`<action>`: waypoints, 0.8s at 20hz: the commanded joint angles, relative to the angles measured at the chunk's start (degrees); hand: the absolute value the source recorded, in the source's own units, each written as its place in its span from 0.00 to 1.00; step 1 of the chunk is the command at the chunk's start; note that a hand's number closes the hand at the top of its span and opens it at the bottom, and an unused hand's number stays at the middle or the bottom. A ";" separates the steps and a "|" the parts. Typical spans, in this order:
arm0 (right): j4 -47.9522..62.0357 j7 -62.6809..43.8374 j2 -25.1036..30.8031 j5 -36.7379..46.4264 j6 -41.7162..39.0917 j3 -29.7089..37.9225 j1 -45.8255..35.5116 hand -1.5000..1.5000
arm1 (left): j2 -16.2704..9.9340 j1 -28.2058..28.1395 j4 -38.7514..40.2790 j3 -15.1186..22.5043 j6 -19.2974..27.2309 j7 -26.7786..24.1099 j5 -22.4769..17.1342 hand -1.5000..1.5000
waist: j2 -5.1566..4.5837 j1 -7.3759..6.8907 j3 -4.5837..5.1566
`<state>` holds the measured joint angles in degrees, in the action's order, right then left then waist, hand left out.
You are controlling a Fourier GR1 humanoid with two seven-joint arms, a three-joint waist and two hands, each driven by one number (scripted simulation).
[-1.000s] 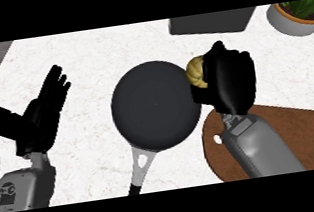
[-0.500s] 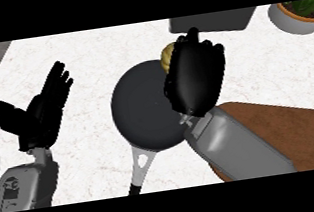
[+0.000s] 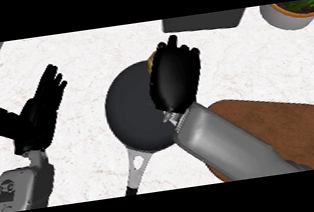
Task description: Pick the squash from the cutting board and place it in the pan
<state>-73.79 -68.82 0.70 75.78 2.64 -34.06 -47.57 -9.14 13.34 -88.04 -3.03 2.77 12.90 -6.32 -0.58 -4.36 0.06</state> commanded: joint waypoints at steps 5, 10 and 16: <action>12.34 -6.77 -0.67 -4.29 16.00 -0.92 0.95 1.00 | 1.58 -1.56 -0.46 1.18 1.92 -0.74 2.01 0.50 | -0.16 1.13 -0.08; 13.09 -9.86 -0.67 -8.77 20.04 3.75 5.88 0.00 | 0.05 0.57 0.75 -0.79 0.78 0.35 0.31 0.50 | -0.44 1.34 -0.15; 18.71 -1.31 -0.66 -17.15 27.57 4.50 7.97 0.00 | 2.06 0.20 -1.66 1.26 2.40 1.74 1.45 0.50 | -0.14 1.33 -0.15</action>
<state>-58.63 -64.58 0.68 62.65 19.49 -29.72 -41.07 -8.37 13.62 -89.10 -2.74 4.24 14.34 -5.42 -0.74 -3.38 -0.09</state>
